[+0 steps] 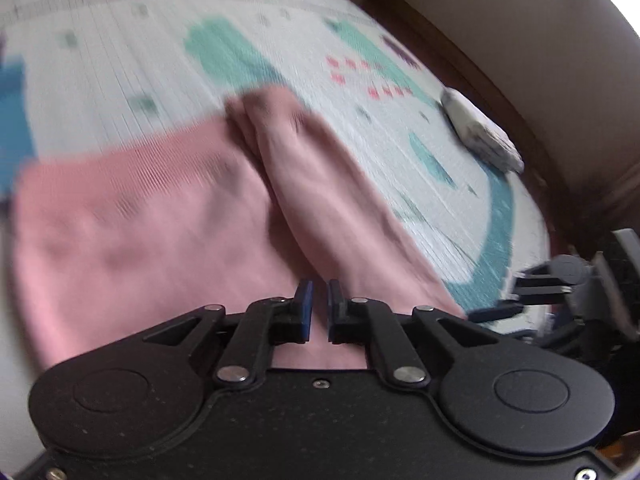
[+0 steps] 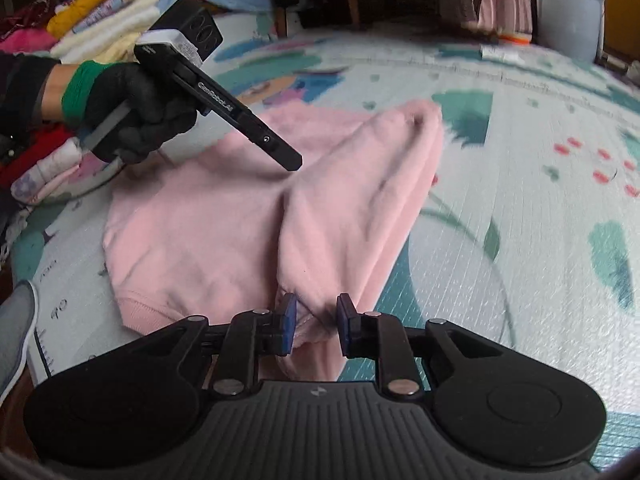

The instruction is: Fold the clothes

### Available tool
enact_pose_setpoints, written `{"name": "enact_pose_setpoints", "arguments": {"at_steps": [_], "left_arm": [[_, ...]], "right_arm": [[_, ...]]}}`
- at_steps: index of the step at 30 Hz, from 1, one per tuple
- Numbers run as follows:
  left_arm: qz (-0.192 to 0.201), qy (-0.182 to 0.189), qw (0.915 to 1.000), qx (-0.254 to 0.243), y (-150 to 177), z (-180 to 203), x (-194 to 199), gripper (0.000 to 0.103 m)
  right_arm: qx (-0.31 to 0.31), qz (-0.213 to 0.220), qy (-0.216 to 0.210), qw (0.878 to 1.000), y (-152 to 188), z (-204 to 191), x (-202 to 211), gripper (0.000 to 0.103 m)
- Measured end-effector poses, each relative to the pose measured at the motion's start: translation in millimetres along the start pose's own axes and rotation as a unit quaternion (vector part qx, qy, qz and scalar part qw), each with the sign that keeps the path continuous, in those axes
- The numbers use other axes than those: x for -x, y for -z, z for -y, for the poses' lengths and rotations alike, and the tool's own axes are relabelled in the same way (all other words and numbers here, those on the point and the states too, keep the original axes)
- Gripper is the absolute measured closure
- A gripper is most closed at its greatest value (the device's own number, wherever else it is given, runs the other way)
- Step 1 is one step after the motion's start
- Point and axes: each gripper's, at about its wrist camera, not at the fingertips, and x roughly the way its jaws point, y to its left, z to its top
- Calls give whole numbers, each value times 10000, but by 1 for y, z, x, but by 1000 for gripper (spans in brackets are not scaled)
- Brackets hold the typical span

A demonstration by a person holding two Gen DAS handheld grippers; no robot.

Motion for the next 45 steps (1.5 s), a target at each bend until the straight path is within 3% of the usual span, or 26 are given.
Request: {"name": "enact_pose_setpoints", "arguments": {"at_steps": [4,5,7,9,12,16,17,19,20,23,25,28,29,31,36,40,45], "left_arm": [[353,468,9980,-228,-1,22,-2,98],[277,443,9979,-385,3,29,-11,86],[-201,48,9952,-958,14,40,-36,68],[-180,-93,9898,-1407,15,52,-38,68],[361,-60,9905,-1326,-5,55,-26,67],[570,-297,9836,-1687,-30,49,-45,68],[537,-409,9821,-1760,-34,46,-54,68],[126,-598,9797,-1907,-35,32,-76,68],[3,-651,9759,-2083,-36,30,-79,68],[299,-578,9760,-2078,-50,37,-69,68],[504,-619,9765,-2001,-66,35,-71,68],[212,-803,9732,-2145,-71,29,-94,67],[86,-791,9702,-2289,-73,30,-99,61],[120,-812,9671,-2407,-76,35,-82,62],[908,-868,9778,-1675,-77,17,3,61],[1166,-1031,9851,-730,-49,-26,64,52],[1437,-1325,9805,207,-14,-69,109,52]], "right_arm": [[538,341,-53,9980,-7,-16,5,80],[625,277,-102,9976,-8,-19,0,80],[479,-241,-167,9984,-2,-15,-18,79],[408,-85,-183,9990,1,-13,-12,79],[486,244,-231,9982,-5,-17,3,79],[280,325,-82,9990,-5,-9,-4,79],[202,292,-49,9994,-5,-6,-7,78],[172,-204,-66,9996,1,-4,-22,78],[365,-107,-30,9993,4,-8,-20,77],[288,184,-13,9994,-1,-11,-7,77],[361,71,-85,9993,2,-12,-10,76],[301,-112,-155,9994,7,-8,-19,75],[313,-165,-166,9992,5,-8,-20,75],[397,-262,-186,9987,0,-9,-17,75],[910,-510,-439,9936,-20,-11,13,74],[1813,-953,-695,9763,-56,-18,41,68],[2577,-1478,-1143,9480,-105,-48,44,63]]}}
